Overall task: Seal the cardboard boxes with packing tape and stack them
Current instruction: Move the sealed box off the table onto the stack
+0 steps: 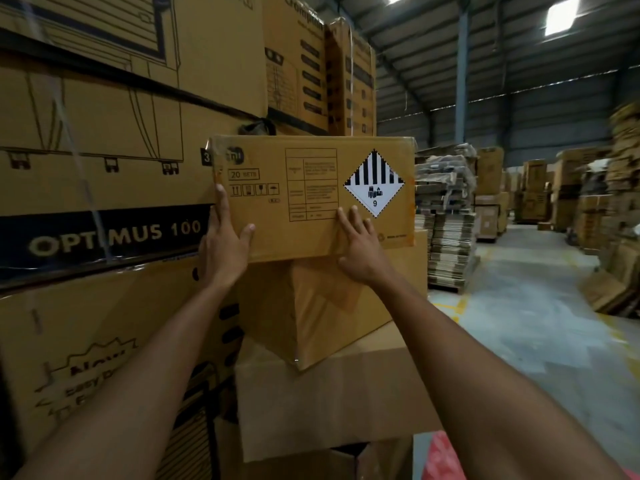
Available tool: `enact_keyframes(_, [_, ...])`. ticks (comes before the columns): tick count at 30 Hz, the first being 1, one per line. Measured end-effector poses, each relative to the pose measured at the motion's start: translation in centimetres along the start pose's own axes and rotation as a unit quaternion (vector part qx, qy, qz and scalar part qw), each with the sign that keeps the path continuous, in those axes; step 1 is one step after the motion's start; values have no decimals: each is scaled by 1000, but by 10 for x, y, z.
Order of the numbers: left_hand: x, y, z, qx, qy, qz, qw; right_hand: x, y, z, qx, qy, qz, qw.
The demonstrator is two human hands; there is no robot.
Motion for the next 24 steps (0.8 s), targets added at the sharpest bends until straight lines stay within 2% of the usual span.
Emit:
enact_keyframes(2, [4,0,-4,-29,-26,-40,998,4,0,1,-8,-12,21,1000])
enact_keyframes(4, [10,-1,0,-18,-49,-76,996,6,2,3,-15,-5,36,999])
enact_keyframes(8, [24,0,27,117,-22,-149,982,9,9,10,-34,12,62,997])
enact_keyframes(10, [27,6,45,168,2,-130,977,9,11,15,-34,19,60,997])
enact_keyframes(13, [35,27,69,186,-13,-39,982,5,16,25,-14,41,17,999])
enact_keyframes(16, [49,50,89,159,-72,59,983,-7,25,41,20,113,-64,991])
enact_keyframes(19, [75,71,118,106,-147,170,969,-29,52,70,114,186,-189,957])
enact_keyframes(21, [100,86,152,42,-209,234,949,-46,82,104,189,220,-233,928])
enact_keyframes(24, [146,118,236,-23,-307,299,903,-69,147,181,293,263,-235,889])
Point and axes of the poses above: each hand's wrist, its own z-axis away from the middle knuckle, its own x-axis out of the palm, y = z × x, the point moved 5 cm from there along -z, towards the middle knuckle, and after that the axes turned 8 degrees about y, right-handed, at the moved point
